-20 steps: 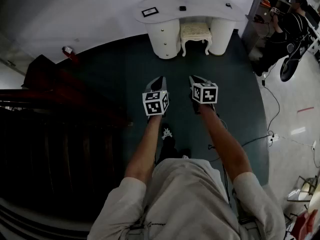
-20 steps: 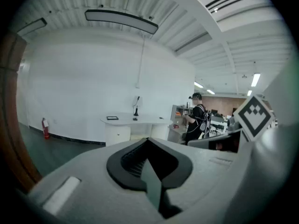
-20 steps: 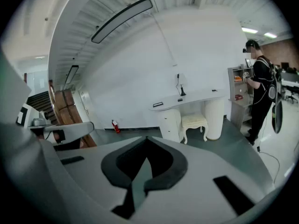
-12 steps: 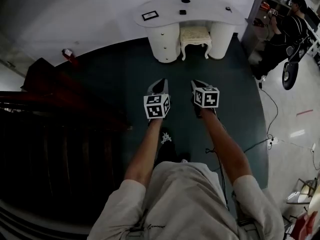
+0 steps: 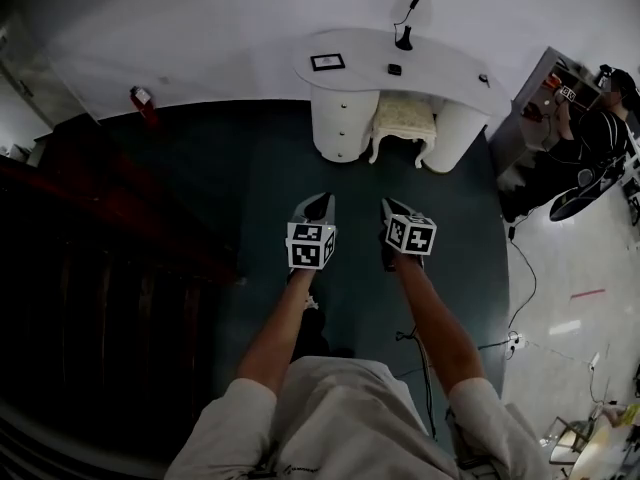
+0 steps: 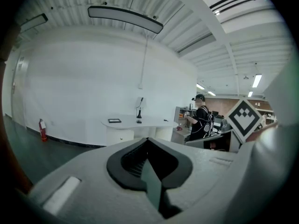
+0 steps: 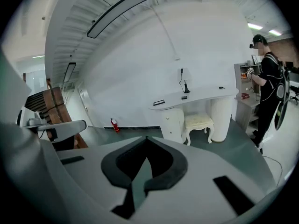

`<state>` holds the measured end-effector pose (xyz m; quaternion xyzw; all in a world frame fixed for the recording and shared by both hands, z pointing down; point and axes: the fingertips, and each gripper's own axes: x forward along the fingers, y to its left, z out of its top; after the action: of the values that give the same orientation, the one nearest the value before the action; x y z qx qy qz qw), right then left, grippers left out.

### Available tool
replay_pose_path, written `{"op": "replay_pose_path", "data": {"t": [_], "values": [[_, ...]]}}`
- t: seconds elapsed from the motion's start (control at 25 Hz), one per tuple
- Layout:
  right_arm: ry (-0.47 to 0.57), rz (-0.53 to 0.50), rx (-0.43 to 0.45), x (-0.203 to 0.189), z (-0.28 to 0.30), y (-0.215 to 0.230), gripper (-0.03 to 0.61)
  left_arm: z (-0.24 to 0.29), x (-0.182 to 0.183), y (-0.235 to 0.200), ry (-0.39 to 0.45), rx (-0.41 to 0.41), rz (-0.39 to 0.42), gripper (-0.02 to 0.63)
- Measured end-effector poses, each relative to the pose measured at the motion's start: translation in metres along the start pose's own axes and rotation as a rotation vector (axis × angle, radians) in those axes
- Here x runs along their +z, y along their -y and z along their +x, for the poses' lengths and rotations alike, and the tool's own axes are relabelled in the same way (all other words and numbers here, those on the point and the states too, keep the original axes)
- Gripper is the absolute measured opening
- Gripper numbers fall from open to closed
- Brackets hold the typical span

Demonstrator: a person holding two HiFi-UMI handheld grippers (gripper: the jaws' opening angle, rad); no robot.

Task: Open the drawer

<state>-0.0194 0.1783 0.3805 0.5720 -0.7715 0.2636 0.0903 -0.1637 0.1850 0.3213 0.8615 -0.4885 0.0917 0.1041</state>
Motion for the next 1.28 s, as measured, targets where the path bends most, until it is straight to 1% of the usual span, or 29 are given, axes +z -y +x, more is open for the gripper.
{"op": "replay_pose_path", "data": {"t": [0.12, 0.28, 0.44, 0.52, 0.6, 0.68, 0.8, 0.92, 1.0, 1.04, 1.12, 1.2, 1.28], "values": [[0.009, -0.003, 0.006, 0.018, 0.038, 0.000, 0.015, 0.027, 0.012, -0.033, 0.022, 0.013, -0.025, 0.009], [0.012, -0.034, 0.000, 0.051, 0.091, -0.004, 0.015, 0.069, 0.031, -0.073, 0.023, 0.018, -0.025, 0.009], [0.017, -0.049, -0.010, 0.081, 0.145, -0.007, 0.015, 0.111, 0.044, -0.108, 0.015, -0.007, -0.025, 0.009], [0.019, -0.042, -0.013, 0.091, 0.173, -0.007, 0.015, 0.131, 0.051, -0.122, 0.036, -0.048, -0.031, 0.009], [0.014, -0.035, -0.024, 0.094, 0.192, -0.002, 0.015, 0.147, 0.056, -0.124, 0.061, -0.123, -0.044, 0.009], [0.006, -0.039, -0.037, 0.099, 0.204, 0.006, 0.015, 0.164, 0.058, -0.125, 0.055, -0.168, -0.027, 0.009], [0.010, -0.038, -0.043, 0.111, 0.224, 0.021, 0.015, 0.196, 0.063, -0.136, 0.038, -0.164, -0.013, 0.009], [0.001, -0.051, -0.088, 0.108, 0.228, 0.052, 0.016, 0.220, 0.059, -0.123, 0.034, -0.186, -0.035, 0.009], [0.000, -0.066, -0.100, 0.112, 0.238, 0.075, 0.017, 0.243, 0.062, -0.116, 0.046, -0.203, -0.019, 0.009], [-0.002, -0.072, -0.098, 0.114, 0.250, 0.087, 0.017, 0.258, 0.061, -0.118, 0.045, -0.195, -0.003, 0.009], [-0.015, -0.082, -0.090, 0.114, 0.274, 0.109, 0.017, 0.288, 0.054, -0.122, 0.019, -0.161, 0.018, 0.009], [-0.041, -0.092, -0.071, 0.114, 0.289, 0.130, 0.017, 0.314, 0.044, -0.116, -0.017, -0.144, 0.014, 0.009], [-0.059, -0.077, -0.030, 0.115, 0.302, 0.144, 0.017, 0.336, 0.037, -0.111, -0.046, -0.133, 0.012, 0.009]]}}
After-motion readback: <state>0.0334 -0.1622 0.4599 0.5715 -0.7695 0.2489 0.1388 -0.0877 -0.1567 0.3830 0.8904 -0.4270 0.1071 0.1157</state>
